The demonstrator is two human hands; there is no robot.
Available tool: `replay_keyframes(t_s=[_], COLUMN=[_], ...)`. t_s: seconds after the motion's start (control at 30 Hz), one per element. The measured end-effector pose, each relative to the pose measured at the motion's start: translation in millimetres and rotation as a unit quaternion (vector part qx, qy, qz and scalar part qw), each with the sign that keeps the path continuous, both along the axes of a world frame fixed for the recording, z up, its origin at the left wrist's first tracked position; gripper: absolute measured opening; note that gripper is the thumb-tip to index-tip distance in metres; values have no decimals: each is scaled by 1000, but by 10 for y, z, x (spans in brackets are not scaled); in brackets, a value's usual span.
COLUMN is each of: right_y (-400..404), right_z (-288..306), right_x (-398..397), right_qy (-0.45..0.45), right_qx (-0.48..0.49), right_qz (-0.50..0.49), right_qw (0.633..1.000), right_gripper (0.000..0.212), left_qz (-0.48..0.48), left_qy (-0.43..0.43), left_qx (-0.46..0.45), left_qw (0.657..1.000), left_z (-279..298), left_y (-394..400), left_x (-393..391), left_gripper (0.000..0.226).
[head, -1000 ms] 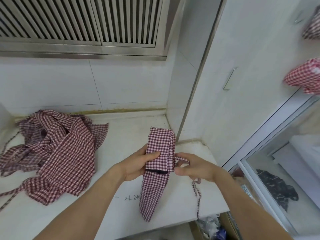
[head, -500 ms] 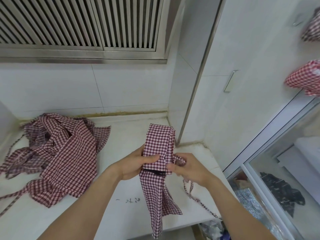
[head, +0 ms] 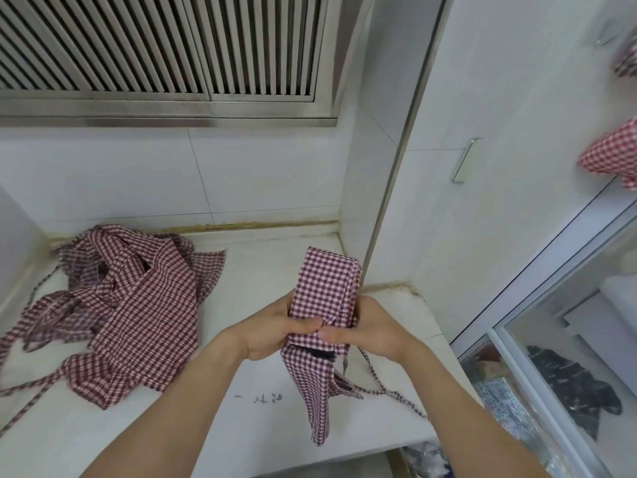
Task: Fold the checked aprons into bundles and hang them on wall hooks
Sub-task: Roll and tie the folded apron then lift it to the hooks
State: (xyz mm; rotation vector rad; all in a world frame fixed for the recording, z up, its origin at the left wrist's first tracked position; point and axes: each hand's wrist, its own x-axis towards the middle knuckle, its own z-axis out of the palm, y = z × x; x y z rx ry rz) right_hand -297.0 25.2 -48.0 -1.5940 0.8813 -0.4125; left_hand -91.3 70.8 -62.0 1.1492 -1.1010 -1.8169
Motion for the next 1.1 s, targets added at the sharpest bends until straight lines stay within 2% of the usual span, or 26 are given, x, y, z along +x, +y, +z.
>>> replay_keyframes(t_s=[0.1, 0.2, 0.3, 0.4, 0.5, 0.6, 0.7, 0.77, 0.83, 0.9, 0.93, 0.97, 1.03, 1.1], right_y=[-20, -71, -74, -95, -122, -119, -113, -88, -55, -46, -46, -38, -35, -52], right_z=[-58, -151, -206, -259, -333, -417, -454, -486, -505, -506, -495, -485, -522, -549], right_x=[28, 18, 31, 55, 37, -10, -53, -74, -89, -105, -114, -100, -94, -91], right_qy=[-44, -98, -162, -172, -101, -7, 45, 45, 38, 34, 41, 42, 45, 54], right_qx=[38, 82, 122, 96, -44, -213, -381, -479, -529, -514, -513, -534, -590, -599], right_qz=[-40, -108, -177, -241, -284, -268, -235, -188, -137, -134, -136, -131, -87, -42], right_qw=[998, 986, 963, 950, 953, 939, 893, 856, 836, 847, 846, 834, 802, 798], right_gripper=[45, 46, 46, 42, 39, 40, 36, 50, 51, 33, 30, 37, 53, 51], left_qz=[41, 82, 56, 60, 72, 76, 72, 90, 116, 135, 141, 139, 92, 54], left_qy=[12, 37, 0, -50, -76, -73, -33, 32, 96, 135, 154, 169, 157, 121], left_qx=[11, 35, 44, 85, 122, 139, 150, 164, 191, 210, 222, 227, 215, 188], left_qw=[999, 995, 997, 993, 987, 985, 985, 982, 970, 959, 952, 949, 960, 973], left_z=[-8, -119, -218, -267, -296, -302, -312, -292, -245, -223, -222, -226, -221, -182], left_y=[-3, 53, 134, 177, 177, 175, 155, 149, 147, 135, 129, 126, 131, 146], left_x=[-51, -54, -101, -150, -182, -184, -182, -181, -167, -135, -125, -113, -107, -137], left_gripper=[80, 89, 82, 62, 49, 48, 43, 25, 26, 31, 40, 55, 72, 64])
